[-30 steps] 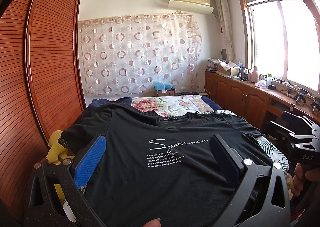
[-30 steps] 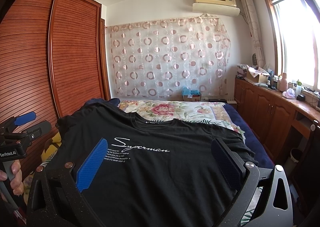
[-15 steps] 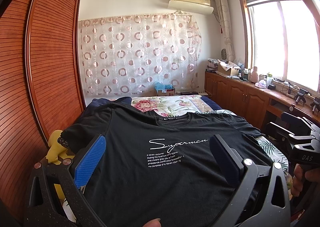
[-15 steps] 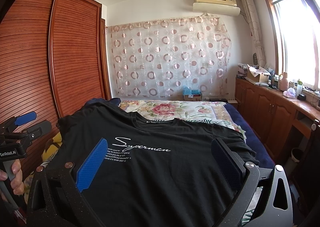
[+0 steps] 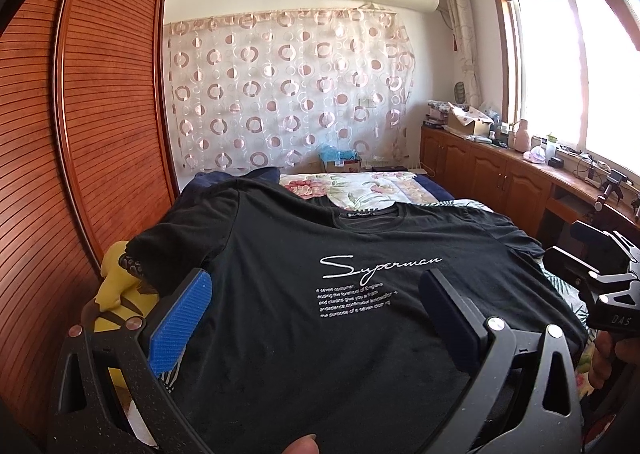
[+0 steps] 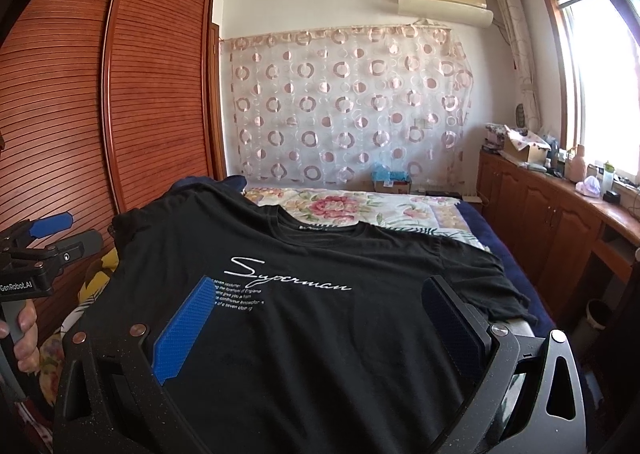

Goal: Fold small clothes

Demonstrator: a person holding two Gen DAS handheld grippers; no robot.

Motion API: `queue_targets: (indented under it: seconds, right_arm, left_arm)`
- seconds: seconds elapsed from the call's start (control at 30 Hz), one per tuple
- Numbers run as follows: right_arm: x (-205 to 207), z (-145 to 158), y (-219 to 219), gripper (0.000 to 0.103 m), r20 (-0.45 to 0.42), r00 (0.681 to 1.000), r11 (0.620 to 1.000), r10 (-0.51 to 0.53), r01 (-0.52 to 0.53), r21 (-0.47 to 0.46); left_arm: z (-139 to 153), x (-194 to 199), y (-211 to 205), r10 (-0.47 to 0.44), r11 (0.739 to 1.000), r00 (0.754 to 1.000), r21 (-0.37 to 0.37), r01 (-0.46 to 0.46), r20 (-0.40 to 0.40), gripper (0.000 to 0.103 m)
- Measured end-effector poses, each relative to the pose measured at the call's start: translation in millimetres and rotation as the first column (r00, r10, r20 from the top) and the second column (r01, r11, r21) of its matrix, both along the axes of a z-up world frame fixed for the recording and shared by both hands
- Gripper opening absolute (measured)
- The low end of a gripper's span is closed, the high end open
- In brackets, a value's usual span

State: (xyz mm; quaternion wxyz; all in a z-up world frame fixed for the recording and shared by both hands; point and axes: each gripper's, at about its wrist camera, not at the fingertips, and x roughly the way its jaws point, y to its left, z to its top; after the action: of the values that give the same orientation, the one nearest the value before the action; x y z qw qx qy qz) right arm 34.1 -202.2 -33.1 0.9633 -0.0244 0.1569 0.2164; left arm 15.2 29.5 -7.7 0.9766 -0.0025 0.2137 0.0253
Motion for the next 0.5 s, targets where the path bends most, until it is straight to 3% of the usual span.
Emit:
queue_targets:
  seconds: [0.3,0.5]
  right_arm:
    - [25,-10,4,0.103,-0.042,0.999,0.999,0.031,-0.032,-0.015]
    - [40,-22,14,0.103,-0.095,0.990,0.994,0.109,-0.110,-0.013]
  left_arm:
    - [-28,12,23,0.010,1.000,0.998,-0.028,-0.012,-0.068,0.103]
    - [-41,20,43,0.005,0.999,0.994,-0.051,-0.010,-0.107,0.103]
